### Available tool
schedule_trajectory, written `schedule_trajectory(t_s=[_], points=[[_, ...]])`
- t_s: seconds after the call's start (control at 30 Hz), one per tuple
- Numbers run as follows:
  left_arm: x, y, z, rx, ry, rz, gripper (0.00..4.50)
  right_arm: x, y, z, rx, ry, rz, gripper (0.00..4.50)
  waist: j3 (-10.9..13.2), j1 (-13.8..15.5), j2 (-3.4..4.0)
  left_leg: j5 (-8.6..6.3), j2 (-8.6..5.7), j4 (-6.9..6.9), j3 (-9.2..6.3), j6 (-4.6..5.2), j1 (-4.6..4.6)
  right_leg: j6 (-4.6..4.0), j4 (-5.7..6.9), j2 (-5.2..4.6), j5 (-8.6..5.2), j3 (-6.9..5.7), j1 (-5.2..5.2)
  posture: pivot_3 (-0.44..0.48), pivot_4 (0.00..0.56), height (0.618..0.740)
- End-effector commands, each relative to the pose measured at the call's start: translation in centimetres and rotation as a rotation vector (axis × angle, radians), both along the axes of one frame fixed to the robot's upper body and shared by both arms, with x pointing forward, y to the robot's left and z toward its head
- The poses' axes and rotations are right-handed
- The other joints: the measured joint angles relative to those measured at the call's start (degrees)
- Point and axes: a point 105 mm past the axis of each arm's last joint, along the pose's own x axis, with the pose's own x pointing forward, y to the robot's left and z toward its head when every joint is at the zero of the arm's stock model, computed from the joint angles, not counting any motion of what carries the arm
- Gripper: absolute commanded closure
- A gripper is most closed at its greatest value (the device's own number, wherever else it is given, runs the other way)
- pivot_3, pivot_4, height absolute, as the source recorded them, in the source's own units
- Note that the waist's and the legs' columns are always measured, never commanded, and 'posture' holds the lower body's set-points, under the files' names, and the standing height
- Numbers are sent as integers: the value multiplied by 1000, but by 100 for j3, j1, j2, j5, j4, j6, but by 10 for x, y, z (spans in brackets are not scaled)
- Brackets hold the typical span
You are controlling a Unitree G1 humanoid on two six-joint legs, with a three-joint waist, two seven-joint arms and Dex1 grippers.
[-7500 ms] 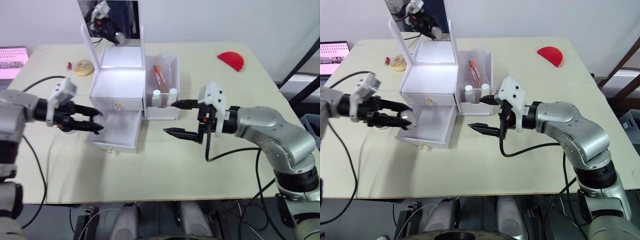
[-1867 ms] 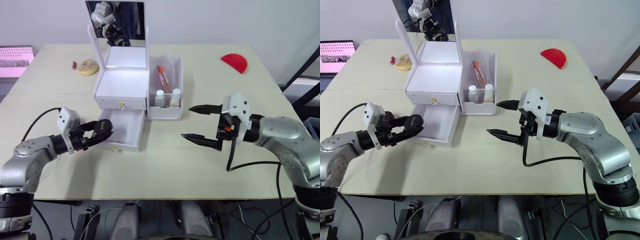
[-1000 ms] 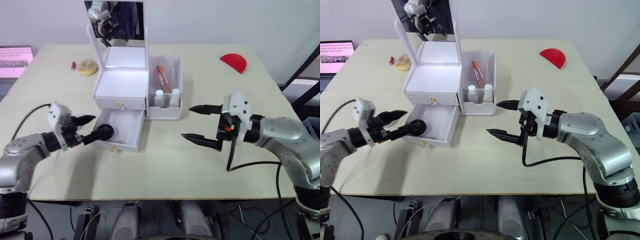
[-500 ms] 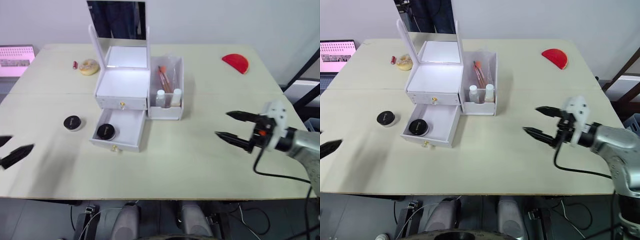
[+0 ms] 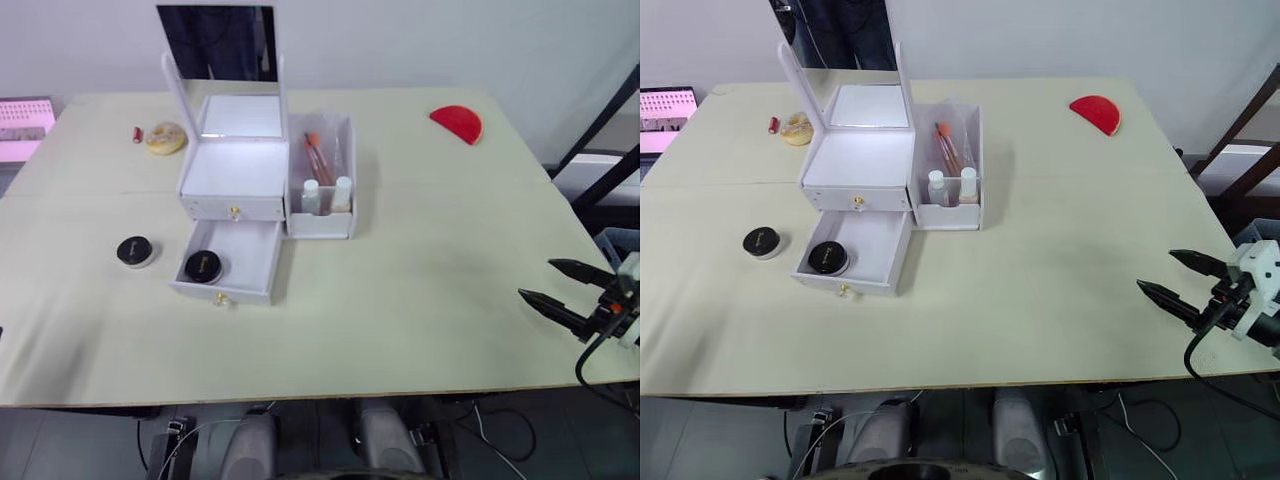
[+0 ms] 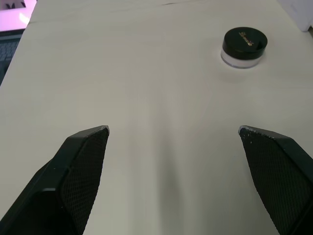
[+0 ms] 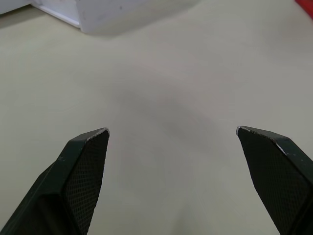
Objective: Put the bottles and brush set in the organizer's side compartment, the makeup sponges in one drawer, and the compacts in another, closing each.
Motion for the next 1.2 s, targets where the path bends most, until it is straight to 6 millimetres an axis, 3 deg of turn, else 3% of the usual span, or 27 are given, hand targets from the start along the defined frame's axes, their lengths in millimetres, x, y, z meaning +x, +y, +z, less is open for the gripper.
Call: schedule_trajectory(t_s=[0.03,0.1,0.27,0.43,0.5,0.67,0.77,1.0,1.2], points=[[0,2,12,34,-36,2,36,4,8,12,-12,-57,22,0,0,12,1,0,0,-5,0,0,0,-2,0,0,1,0,-1,0,150,739],[3,0,10,37,-33,-7,36,6,12,13,-19,-56,35,0,2,19,4,0,0,-8,0,1,0,-16,2,1,10,0,-2,0,150,739],[42,-39,-6,1,-62,-77,36,23,78,41,-8,-98,228,0,1,26,23,1,0,9,0,1,1,-7,6,0,6,2,3,0,150,739],[81,-84,-17,-41,-105,-123,36,28,140,59,19,-102,430,0,-5,62,3,2,1,10,-7,1,0,-14,9,3,12,0,8,0,150,739],[101,-92,-22,-41,-123,-99,36,28,167,68,14,-122,521,0,-1,73,11,2,0,5,-8,2,0,-25,8,4,20,0,7,0,150,739],[139,-107,-26,-40,-159,-65,36,23,213,81,4,-164,672,0,-4,127,6,2,0,5,-12,2,-2,-23,9,8,22,-2,4,0,150,739],[154,-115,-32,-28,-147,-65,36,22,226,82,-6,-166,707,0,-5,165,4,2,0,7,-11,2,-2,-23,8,8,23,-2,6,0,150,739],[178,-111,-39,-28,-144,-6,36,24,246,81,-13,-166,742,0,-5,189,4,3,0,6,-12,2,-3,-17,10,9,26,-2,5,0,150,739],[192,-126,-49,-83,-127,-65,36,27,250,75,-33,-149,740,0,-6,187,4,3,0,6,-13,2,-1,-7,11,10,32,-3,5,0,150,739]])
